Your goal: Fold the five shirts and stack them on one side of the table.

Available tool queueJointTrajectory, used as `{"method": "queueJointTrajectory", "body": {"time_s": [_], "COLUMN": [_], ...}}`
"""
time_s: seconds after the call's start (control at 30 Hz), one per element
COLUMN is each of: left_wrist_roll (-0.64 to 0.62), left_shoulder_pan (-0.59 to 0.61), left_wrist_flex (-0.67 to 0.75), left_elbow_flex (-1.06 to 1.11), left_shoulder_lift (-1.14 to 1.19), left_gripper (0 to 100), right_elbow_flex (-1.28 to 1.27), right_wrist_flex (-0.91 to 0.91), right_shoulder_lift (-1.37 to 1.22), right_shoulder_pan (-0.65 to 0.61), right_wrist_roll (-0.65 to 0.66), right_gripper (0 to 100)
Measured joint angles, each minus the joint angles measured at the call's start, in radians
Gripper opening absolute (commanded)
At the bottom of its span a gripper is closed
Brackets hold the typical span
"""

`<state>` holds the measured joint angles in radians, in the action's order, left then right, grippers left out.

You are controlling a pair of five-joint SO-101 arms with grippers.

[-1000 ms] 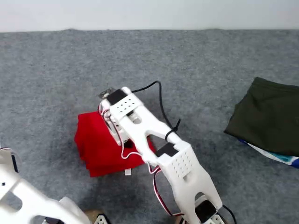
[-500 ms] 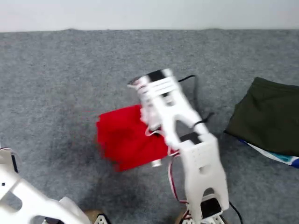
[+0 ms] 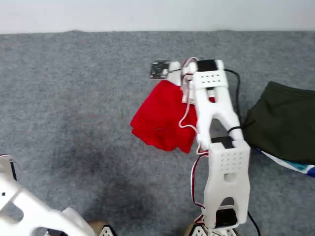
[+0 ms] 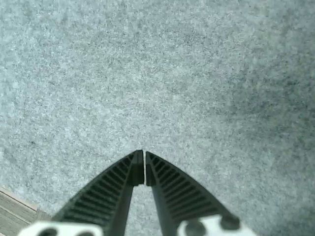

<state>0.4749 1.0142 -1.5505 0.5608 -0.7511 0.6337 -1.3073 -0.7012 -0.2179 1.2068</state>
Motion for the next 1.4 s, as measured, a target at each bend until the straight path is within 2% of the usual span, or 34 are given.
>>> {"method": "queueJointTrajectory", "body": {"time_s": [0.1,0.17,0.3,0.5,0.63,0.93,1.13,1.4], "left_wrist_roll": [0.002,0.021,0.064,0.071,0.071,0.072,0.072,0.072], "left_shoulder_pan": [0.000,0.000,0.000,0.000,0.000,0.000,0.000,0.000], "left_wrist_flex": [0.006,0.006,0.006,0.006,0.006,0.006,0.006,0.006], "left_elbow_flex": [0.000,0.000,0.000,0.002,0.002,0.002,0.002,0.002], "left_shoulder_lift": [0.000,0.000,0.000,0.000,0.000,0.000,0.000,0.000], "left_gripper": [2,2,2,2,2,2,2,2], "right_elbow_flex": [0.014,0.038,0.060,0.060,0.060,0.060,0.060,0.094], "right_wrist_flex": [0.015,0.017,-0.060,-0.304,-0.411,-0.408,-0.419,-0.445], "right_shoulder_lift": [0.000,0.000,0.060,0.132,0.140,-0.015,-0.146,-0.117], "right_shoulder_pan": [-0.035,-0.038,-0.037,-0.091,-0.133,-0.184,-0.282,-0.290], "right_wrist_roll": [-0.117,-0.230,-0.471,-0.713,-0.787,-1.003,-1.048,-1.051], "right_gripper": [27.1,27.1,21.7,0.6,0.9,1.0,1.0,1.0]}}
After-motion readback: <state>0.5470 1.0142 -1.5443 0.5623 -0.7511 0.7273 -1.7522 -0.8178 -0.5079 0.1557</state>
